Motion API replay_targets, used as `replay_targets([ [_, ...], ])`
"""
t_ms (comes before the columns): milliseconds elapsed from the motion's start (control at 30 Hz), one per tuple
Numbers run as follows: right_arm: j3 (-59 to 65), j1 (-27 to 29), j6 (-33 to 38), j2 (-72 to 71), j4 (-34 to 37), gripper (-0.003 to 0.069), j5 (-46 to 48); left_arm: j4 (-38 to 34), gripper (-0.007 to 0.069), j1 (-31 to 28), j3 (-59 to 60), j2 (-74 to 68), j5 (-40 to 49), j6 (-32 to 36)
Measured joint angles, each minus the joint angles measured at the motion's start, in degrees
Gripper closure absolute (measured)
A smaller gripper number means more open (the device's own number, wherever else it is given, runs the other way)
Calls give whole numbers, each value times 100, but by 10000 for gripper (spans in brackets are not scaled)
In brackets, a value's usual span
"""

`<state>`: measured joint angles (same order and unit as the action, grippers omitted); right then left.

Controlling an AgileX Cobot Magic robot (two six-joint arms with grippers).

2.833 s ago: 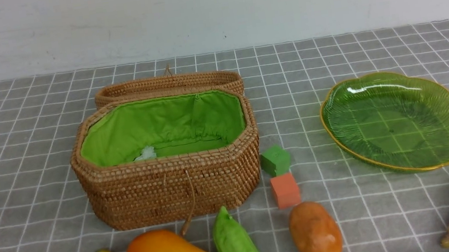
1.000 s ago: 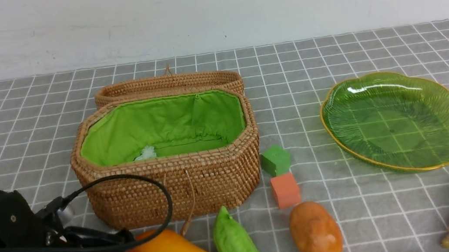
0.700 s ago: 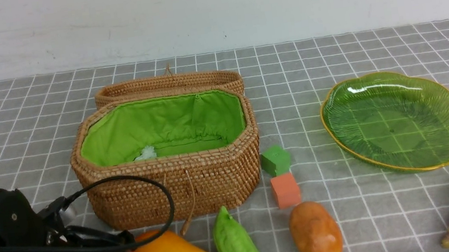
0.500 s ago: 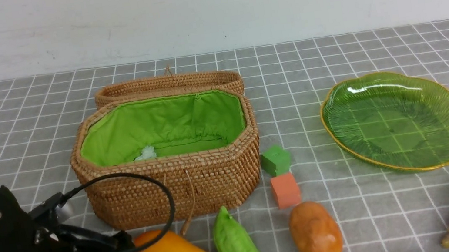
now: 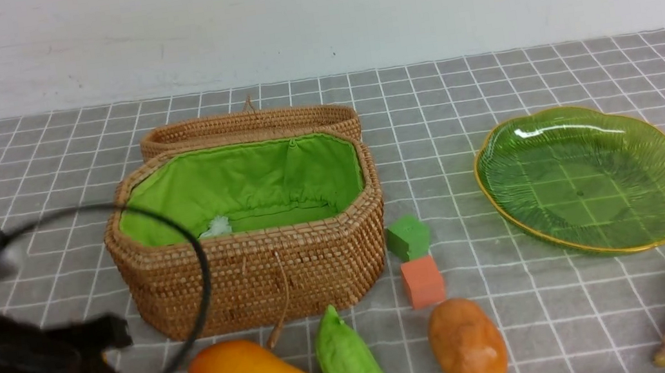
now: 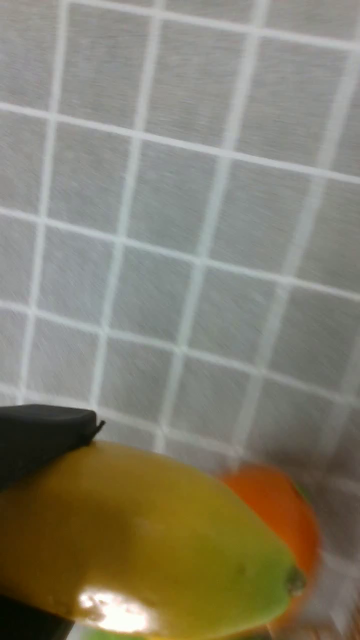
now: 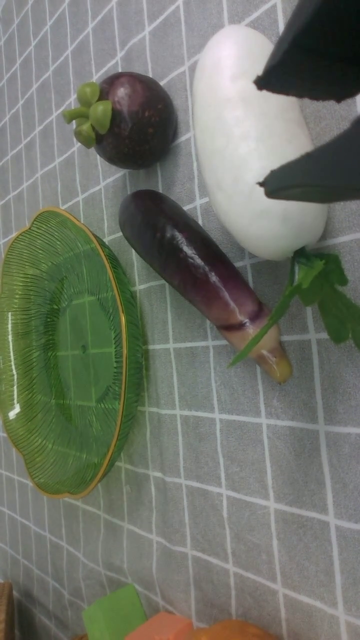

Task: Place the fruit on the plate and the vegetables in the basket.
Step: Use the left arm to grab a banana and put it into the right plate

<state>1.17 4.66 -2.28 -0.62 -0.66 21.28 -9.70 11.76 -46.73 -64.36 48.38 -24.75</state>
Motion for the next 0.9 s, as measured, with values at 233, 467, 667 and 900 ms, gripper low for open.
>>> replay_targets([
  [233,0,0,0,0,0,418,0,-93,321,0,-2498,-645,72,459],
  [467,0,0,0,0,0,418,0,-1480,321,417,-4908,-2622,382,1628],
  [667,0,0,0,0,0,418,0,-1765,321,1413,-6426,-4361,892,1915],
  [900,0,0,0,0,0,418,0,-1766,321,2278,-8469,-6501,352,1222],
])
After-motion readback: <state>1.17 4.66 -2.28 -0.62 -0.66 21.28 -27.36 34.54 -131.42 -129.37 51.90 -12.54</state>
